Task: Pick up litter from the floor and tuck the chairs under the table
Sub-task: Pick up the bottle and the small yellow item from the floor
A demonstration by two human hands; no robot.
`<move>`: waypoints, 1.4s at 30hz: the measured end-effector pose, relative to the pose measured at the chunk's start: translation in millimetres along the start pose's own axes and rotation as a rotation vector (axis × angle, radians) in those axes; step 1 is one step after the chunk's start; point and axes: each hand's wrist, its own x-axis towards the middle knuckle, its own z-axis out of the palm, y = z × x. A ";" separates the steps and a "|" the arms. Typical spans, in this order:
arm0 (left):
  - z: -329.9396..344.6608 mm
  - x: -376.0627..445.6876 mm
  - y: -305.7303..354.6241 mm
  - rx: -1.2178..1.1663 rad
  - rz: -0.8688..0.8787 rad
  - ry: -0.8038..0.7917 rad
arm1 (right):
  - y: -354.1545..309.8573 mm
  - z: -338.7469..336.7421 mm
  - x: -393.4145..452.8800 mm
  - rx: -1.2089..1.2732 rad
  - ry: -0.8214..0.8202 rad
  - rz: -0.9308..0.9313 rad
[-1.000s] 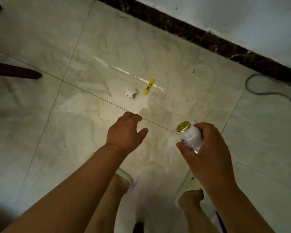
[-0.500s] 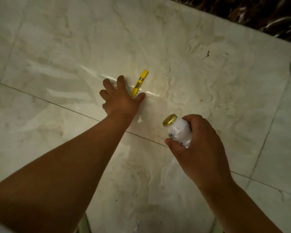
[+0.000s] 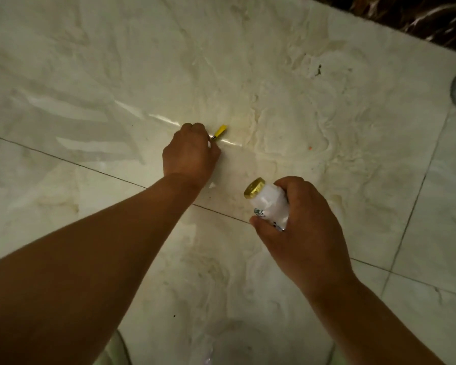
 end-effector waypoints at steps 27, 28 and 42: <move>2.2 -245.8 -111.9 -0.198 0.090 -0.051 | 30.1 152.8 -206.6 -0.405 -0.477 -0.569; 1.3 -247.0 -112.9 -0.203 0.085 -0.037 | 31.3 156.0 -206.2 -0.410 -0.470 -0.588; 15.2 -342.8 -134.6 -0.219 0.021 0.028 | 47.1 169.4 -231.3 -0.602 -0.302 -0.695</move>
